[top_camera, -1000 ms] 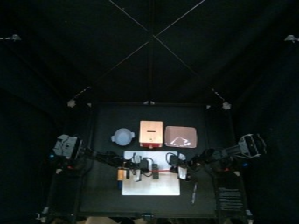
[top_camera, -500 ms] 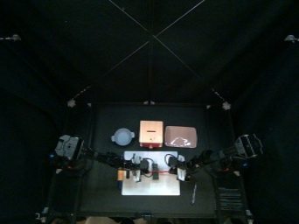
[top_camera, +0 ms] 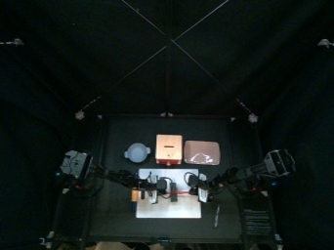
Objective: Place sushi on board then cut the sushi with the knife then place the pieces on the plate
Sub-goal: Cut the sushi into 4 pieces
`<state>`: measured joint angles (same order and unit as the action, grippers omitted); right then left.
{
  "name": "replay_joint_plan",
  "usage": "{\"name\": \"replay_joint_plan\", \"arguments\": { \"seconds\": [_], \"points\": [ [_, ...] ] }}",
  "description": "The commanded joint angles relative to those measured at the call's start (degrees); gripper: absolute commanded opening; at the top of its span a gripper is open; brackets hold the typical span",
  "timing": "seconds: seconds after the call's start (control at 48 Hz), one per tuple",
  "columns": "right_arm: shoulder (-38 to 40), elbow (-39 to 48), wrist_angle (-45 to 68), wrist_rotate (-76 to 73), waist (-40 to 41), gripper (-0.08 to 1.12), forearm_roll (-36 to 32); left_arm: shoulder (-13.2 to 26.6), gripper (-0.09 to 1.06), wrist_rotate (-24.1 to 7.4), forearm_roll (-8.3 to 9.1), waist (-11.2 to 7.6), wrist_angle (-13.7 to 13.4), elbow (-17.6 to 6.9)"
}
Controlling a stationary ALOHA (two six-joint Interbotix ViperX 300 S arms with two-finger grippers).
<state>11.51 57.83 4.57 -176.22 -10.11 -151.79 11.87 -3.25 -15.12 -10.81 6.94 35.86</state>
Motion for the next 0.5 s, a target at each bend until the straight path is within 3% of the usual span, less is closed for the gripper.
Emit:
{"name": "replay_joint_plan", "arguments": {
  "seconds": [0.021,0.25,0.5],
  "points": [
    [3.1,-0.5,-0.2,-0.2,0.3,0.42,-0.2,-2.1,0.39,-0.2,0.70,-0.18,0.3,-1.2],
    [5.6,-0.5,0.1,-0.2,0.4,0.42,-0.8,-2.8,0.39,-0.2,2.20,0.26,0.3,-1.6],
    [7.3,-0.1,0.1,-0.2,1.4,0.42,-1.7,-4.2,0.39,-0.2,5.80,1.23,0.2,-1.8]
  ]
}}
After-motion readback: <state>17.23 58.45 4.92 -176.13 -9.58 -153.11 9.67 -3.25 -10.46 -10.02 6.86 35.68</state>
